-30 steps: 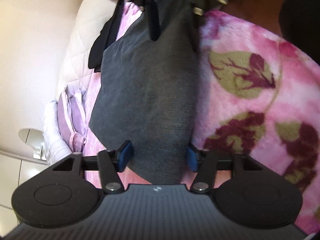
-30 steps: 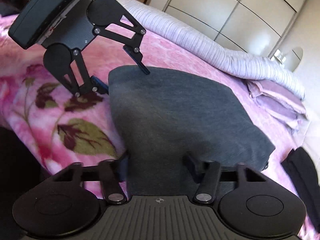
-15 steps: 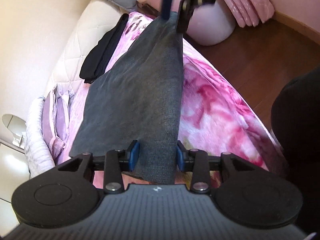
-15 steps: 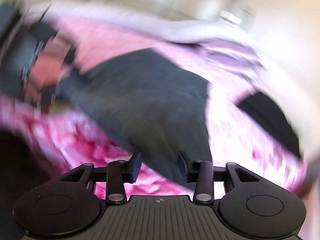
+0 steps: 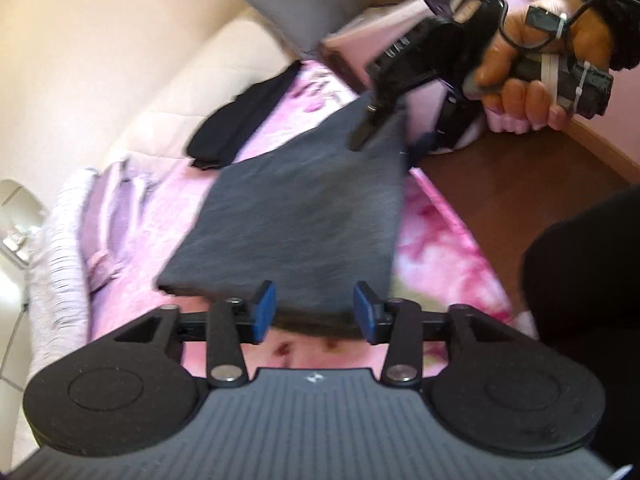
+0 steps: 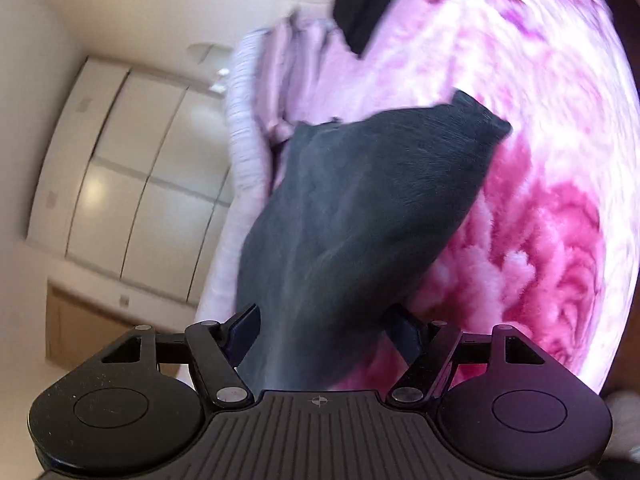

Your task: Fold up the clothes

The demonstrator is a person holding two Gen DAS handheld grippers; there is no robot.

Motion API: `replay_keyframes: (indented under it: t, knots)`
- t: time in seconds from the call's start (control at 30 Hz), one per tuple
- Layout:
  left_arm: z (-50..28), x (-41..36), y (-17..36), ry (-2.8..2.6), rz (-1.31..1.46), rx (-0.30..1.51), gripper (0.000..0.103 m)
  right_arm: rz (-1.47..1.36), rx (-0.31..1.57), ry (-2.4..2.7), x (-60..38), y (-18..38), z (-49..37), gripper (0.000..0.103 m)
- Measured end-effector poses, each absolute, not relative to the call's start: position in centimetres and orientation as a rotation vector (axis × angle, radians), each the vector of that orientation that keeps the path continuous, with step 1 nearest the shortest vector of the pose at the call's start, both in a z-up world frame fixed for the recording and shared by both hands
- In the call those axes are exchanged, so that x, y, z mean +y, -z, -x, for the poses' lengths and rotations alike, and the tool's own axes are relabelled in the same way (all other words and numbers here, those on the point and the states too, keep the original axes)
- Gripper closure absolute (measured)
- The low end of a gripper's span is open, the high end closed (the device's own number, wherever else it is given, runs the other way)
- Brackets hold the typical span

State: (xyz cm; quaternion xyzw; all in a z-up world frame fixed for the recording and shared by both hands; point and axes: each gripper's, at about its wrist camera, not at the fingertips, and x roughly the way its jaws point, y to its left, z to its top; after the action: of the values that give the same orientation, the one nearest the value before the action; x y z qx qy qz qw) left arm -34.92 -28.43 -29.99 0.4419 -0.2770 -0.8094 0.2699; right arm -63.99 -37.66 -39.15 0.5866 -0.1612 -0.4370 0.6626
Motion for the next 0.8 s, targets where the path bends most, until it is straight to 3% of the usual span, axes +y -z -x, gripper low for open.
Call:
replay_keyframes:
  t: [0.03, 0.07, 0.17, 0.4, 0.63, 0.8]
  knots:
    - [34.6, -28.8, 29.9, 2.169, -1.183, -0.755, 0.047, -1.346, -0.372, 0.994, -38.2, 39.5, 64.1, 0.05]
    - [34.3, -29.2, 29.8, 2.156, -1.174, -0.764, 0.044, -1.35, -0.358, 0.997, -38.7, 39.4, 64.3, 0.067]
    - [33.5, -30.3, 29.5, 2.118, -1.148, -0.79, 0.04, -1.333, -0.314, 1.009, -39.6, 38.2, 65.8, 0.075]
    - [35.3, -32.8, 31.3, 2.019, -1.149, -1.046, 0.028, -1.129, -0.225, 1.2, -41.8, 32.7, 73.2, 0.076]
    - [39.3, -35.7, 35.4, 1.924, -1.182, -1.392, 0.026, -1.133, -0.069, 1.239, -43.5, 34.5, 75.2, 0.074]
    - [40.8, -38.8, 36.6, 1.943, -1.205, -1.437, 0.027, -1.006, 0.057, 1.319, -42.0, 32.6, 73.6, 0.055]
